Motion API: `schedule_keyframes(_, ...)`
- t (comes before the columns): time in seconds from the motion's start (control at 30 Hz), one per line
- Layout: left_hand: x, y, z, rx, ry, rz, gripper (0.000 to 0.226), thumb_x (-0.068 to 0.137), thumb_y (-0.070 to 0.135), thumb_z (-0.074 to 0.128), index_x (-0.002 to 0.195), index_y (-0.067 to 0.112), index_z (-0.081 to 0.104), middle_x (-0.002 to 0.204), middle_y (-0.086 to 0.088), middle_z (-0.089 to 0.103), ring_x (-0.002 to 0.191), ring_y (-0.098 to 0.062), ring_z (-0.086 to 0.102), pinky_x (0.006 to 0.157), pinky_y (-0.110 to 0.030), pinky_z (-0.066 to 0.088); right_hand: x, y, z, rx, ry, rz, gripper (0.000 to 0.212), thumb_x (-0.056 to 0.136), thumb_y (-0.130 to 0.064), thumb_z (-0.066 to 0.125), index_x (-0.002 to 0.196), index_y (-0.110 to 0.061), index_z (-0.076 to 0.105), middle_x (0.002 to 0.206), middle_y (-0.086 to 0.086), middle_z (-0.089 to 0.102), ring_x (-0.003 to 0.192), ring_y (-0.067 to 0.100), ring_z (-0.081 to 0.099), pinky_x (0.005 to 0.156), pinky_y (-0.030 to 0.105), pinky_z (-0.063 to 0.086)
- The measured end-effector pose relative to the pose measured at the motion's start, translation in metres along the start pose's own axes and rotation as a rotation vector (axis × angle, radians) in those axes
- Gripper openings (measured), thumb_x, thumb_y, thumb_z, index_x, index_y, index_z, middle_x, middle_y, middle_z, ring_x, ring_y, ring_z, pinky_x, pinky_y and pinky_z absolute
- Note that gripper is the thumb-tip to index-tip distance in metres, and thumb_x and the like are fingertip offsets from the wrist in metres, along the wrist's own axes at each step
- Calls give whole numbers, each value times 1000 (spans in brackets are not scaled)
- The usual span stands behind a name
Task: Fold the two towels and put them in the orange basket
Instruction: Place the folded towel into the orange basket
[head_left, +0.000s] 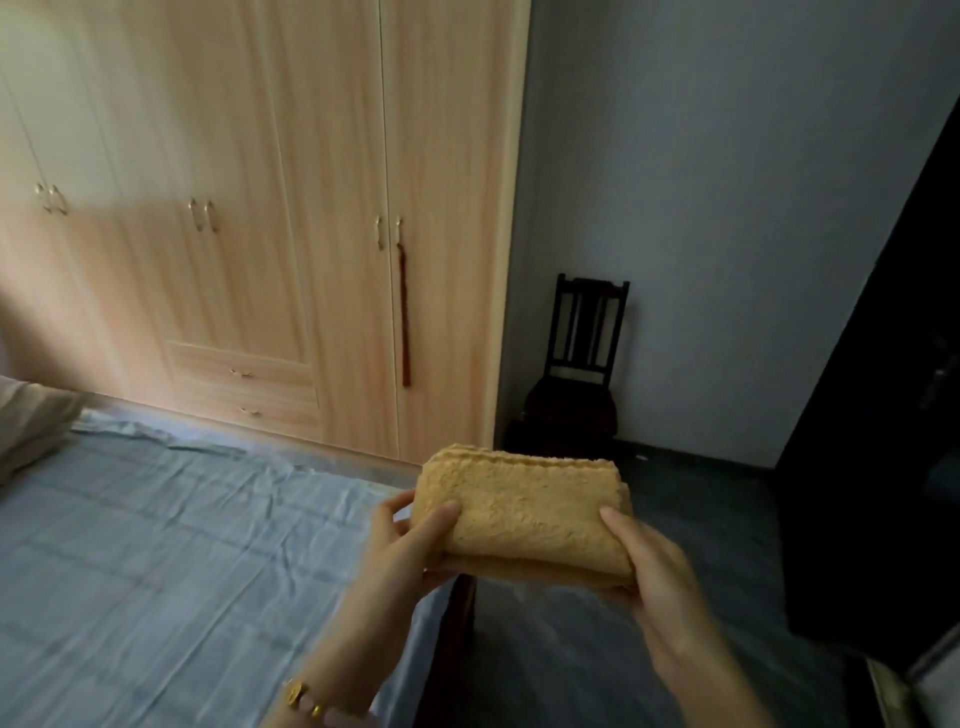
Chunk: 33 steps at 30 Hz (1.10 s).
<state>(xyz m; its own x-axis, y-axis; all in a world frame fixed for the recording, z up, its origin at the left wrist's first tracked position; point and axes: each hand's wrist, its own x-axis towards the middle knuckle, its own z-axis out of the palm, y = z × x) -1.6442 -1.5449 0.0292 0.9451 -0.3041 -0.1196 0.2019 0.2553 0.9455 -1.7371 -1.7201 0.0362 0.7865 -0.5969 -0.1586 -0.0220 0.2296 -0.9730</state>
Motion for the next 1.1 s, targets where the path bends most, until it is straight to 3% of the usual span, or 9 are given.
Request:
schedule_keyframes(0.13,41,-5,27,13,-21,-14,53,79,27,66,125,18,42,115,-10,53,101,-25,58,72,-35,54,46,-4,-11,-8,12,5,17,89,-28,57,94,-14,65,89,10,67,81,21,63,60,32,47)
schedule_keyframes(0.23,84,-9,43,17,-27,-50,57,78,31,66,128,18,41,115,-8,52,102,-23,57,80,-37,54,91,-5,-13,-13,31,29,18,89,-30,57,95,-15,64,95,11,67,89,24,63,72,38,52)
schedule_keyframes(0.37,151,-14,55,-4,-54,-57,62,74,39,64,127,16,43,118,-9,52,101,-22,59,67,-29,56,153,-12,-5,-34,30,19,18,89,-31,57,95,-16,65,99,12,68,94,26,64,88,47,51)
schedule_keyframes(0.57,275,-12,67,-73,34,-64,62,72,43,63,124,14,47,122,-13,51,106,-26,56,64,-30,54,268,-40,33,-73,-16,-10,9,90,-27,57,85,-22,62,94,8,67,88,19,63,70,33,52)
schedule_keyframes(0.73,358,1,79,-84,42,-51,67,69,44,64,126,14,46,123,-12,50,107,-25,55,69,-33,54,353,-57,56,-94,-31,-23,9,89,-27,59,89,-22,66,96,7,69,89,19,65,76,36,54)
schedule_keyframes(0.87,408,1,94,-92,87,-66,51,83,36,59,126,13,45,123,-12,50,109,-25,54,70,-33,54,412,-60,66,-80,-41,-25,6,88,-29,59,86,-27,65,94,2,68,87,15,64,72,31,51)
schedule_keyframes(1.1,491,-2,122,-75,163,-38,47,85,31,59,126,14,42,119,-7,52,106,-22,57,69,-30,52,524,-61,78,-64,-115,-4,6,91,-32,54,87,-31,59,99,-1,62,91,13,58,80,35,50)
